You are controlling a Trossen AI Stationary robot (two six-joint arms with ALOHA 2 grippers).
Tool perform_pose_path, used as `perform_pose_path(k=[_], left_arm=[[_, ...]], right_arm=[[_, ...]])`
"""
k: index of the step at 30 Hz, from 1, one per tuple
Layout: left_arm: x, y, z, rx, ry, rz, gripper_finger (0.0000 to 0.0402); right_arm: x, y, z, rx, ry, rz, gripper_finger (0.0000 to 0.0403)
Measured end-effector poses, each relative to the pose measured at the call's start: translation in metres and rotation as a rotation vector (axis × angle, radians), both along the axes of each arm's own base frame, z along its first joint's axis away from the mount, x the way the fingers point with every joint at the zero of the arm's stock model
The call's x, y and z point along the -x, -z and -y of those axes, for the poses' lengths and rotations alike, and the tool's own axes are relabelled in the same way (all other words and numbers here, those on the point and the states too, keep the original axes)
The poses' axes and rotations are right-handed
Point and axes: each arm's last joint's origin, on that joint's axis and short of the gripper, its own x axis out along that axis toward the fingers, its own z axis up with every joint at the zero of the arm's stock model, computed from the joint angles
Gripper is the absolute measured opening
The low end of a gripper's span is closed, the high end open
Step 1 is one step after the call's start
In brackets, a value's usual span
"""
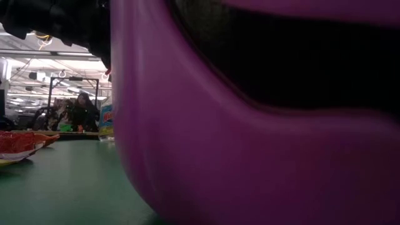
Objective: Sort candy
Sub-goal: Put the yellow candy into the violet bucket
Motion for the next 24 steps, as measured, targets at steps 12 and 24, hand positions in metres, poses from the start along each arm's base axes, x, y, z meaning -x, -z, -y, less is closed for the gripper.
perform_pose_path(k=[12, 24], left_arm=[[0.001, 0.000, 0.002, -0.003, 0.002, -0.002, 0.0157], [0.001, 0.000, 0.002, 0.024, -0.006, 0.006, 0.0157]], right_arm=[[0.033, -0.067, -0.062, -0.236, -0.230, 0.153, 0.0004], [0.055, -0.078, -0.150, -0.328, -0.429, 0.276, 0.0005]])
